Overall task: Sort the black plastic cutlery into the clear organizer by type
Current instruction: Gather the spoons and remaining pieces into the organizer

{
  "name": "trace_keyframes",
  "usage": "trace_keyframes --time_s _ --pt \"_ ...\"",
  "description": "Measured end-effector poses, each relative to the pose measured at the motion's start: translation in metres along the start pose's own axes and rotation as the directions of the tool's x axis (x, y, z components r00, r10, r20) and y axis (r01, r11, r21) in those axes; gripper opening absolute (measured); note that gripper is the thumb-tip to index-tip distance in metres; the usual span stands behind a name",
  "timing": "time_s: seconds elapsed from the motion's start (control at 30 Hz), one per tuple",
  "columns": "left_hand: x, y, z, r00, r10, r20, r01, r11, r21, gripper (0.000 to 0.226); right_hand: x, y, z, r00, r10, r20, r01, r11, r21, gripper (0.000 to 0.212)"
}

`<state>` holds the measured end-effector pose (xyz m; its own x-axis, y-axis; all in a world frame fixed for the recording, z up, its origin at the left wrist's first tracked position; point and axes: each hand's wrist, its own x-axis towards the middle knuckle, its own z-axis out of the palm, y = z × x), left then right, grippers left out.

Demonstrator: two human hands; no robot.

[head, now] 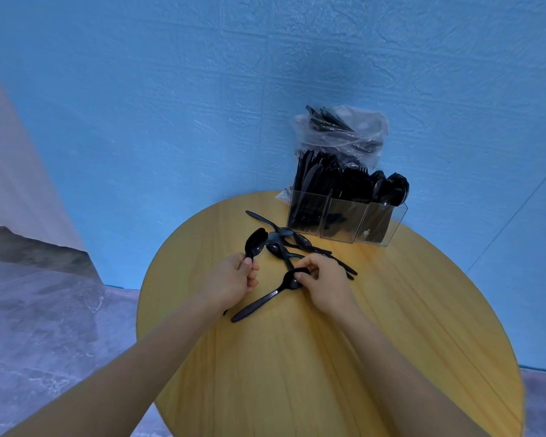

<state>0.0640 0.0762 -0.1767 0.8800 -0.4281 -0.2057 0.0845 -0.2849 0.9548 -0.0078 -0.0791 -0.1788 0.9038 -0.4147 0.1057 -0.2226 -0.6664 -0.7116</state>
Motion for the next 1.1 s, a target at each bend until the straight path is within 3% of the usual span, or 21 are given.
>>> trace_keyframes --time_s 0.13,0.2,0.27,0.37,0.43,0.53,0.7,0.8,0.87,0.97,1.1 --pt "-0.001 0.007 0.009 0.997 0.040 0.065 -0.048 0.991 0.126 0.027 0.008 -0.009 -0.004 0.984 -0.157 -0.083 0.163 0.984 0.070 0.012" --pt "-0.003 0.009 0.015 0.990 0.013 0.139 -0.024 0.997 0.076 0.028 0.015 -0.015 -0.003 0.972 -0.201 -0.125 0.211 0.975 0.074 0.013" --pt "-0.003 0.009 0.016 0.986 0.003 0.165 -0.008 1.000 0.030 0.030 0.022 -0.018 0.002 0.967 -0.199 -0.158 0.217 0.971 0.105 0.013" --pt "0.001 0.005 0.010 0.995 -0.022 0.093 0.024 1.000 -0.019 0.033 0.031 -0.014 0.013 0.984 -0.113 -0.134 0.139 0.971 0.196 0.014" --pt "0.005 0.002 0.002 0.998 -0.058 0.025 0.060 0.995 -0.086 0.033 0.036 -0.006 0.019 0.996 -0.053 -0.068 0.053 0.999 0.002 0.026" --pt "0.008 -0.002 -0.005 0.996 -0.085 -0.017 0.080 0.979 -0.185 0.031 0.037 0.002 0.022 1.000 -0.022 -0.008 0.017 0.911 -0.413 0.045" --pt "0.010 -0.006 -0.003 0.998 -0.064 -0.010 0.060 0.977 -0.205 0.032 0.038 -0.005 0.022 0.997 -0.070 0.024 0.073 0.869 -0.489 0.029" --pt "0.009 -0.008 -0.003 0.999 -0.031 -0.027 0.025 0.979 -0.204 0.032 0.036 -0.009 0.017 1.000 -0.015 0.002 0.015 0.946 -0.325 0.018" --pt "0.008 -0.009 -0.002 0.999 0.000 -0.038 -0.008 0.979 -0.205 0.032 0.032 -0.015 0.012 0.998 0.064 -0.017 -0.064 0.997 -0.046 0.012" --pt "0.004 -0.008 0.004 0.999 0.039 -0.015 -0.042 0.972 -0.231 0.030 0.025 -0.029 0.008 0.976 0.205 0.072 -0.216 0.871 0.442 0.004" --pt "-0.002 -0.005 0.018 0.991 0.115 0.071 -0.095 0.967 -0.238 0.026 0.017 -0.040 0.012 0.956 0.264 0.128 -0.285 0.739 0.611 0.006"
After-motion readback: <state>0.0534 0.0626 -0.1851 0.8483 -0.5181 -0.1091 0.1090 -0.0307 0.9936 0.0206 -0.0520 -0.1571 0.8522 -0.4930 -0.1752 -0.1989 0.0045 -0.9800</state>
